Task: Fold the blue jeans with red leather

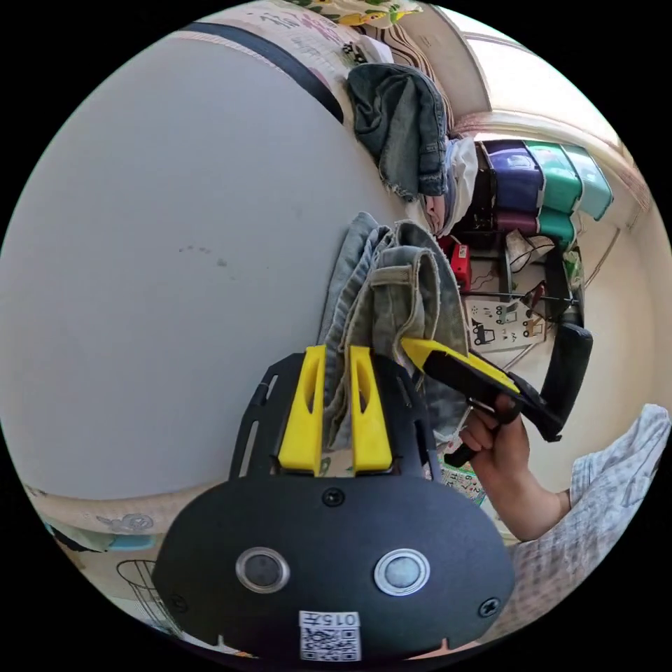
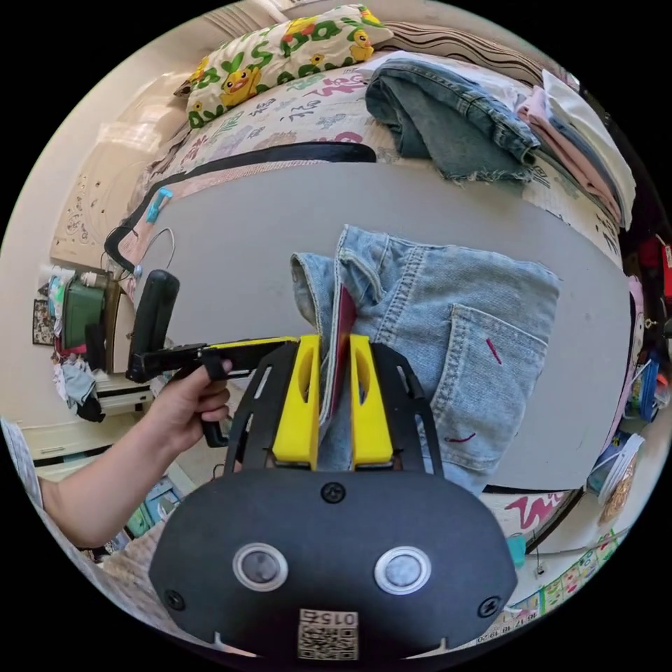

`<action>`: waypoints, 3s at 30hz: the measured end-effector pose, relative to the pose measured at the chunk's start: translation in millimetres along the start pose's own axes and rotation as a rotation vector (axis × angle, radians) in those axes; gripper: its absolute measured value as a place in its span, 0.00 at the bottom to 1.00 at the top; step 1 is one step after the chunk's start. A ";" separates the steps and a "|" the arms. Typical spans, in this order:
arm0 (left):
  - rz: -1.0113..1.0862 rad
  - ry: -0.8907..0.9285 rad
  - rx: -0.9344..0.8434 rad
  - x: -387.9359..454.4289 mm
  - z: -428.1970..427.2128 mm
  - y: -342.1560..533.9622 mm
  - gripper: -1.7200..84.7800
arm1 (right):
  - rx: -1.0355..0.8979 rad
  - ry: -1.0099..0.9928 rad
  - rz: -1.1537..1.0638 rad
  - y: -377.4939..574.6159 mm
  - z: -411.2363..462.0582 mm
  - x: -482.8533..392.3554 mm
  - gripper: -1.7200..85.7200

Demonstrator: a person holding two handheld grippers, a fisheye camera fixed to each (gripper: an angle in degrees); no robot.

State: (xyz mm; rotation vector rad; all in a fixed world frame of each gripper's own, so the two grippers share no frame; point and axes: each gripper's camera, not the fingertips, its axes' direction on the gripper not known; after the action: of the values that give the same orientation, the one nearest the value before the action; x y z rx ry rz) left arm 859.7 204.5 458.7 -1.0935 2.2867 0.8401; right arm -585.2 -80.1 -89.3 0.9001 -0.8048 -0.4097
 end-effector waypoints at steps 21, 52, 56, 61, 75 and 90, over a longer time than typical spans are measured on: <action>0.003 -0.154 -0.106 33.1 45.4 -10.0 0.13 | -0.111 0.104 -0.287 -82.6 -108.9 52.0 0.02; 0.233 0.169 -0.232 17.1 59.2 -189.3 0.19 | -0.121 -0.625 0.081 -100.6 -238.8 149.3 0.15; 0.226 0.158 -0.279 20.7 63.8 -204.6 0.17 | -0.124 -0.644 0.129 -101.0 -234.8 144.3 0.13; 0.232 0.184 -0.257 17.9 48.6 -209.1 0.15 | -0.087 -0.632 0.105 -99.2 -235.2 123.2 0.12; 0.230 0.228 -0.057 -33.6 -178.5 -342.1 0.13 | 0.036 -0.786 -0.171 -246.2 -171.7 -30.3 0.11; 0.022 -0.026 0.223 -138.6 -236.5 -448.0 0.15 | 0.087 -0.155 -0.151 -324.6 18.1 -160.8 0.13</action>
State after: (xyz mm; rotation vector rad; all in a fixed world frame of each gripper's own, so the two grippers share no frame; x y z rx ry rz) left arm 1266.0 -109.9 567.8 -0.9541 2.3086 0.5866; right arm -700.0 -175.7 -419.8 1.0231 -0.9047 -0.5850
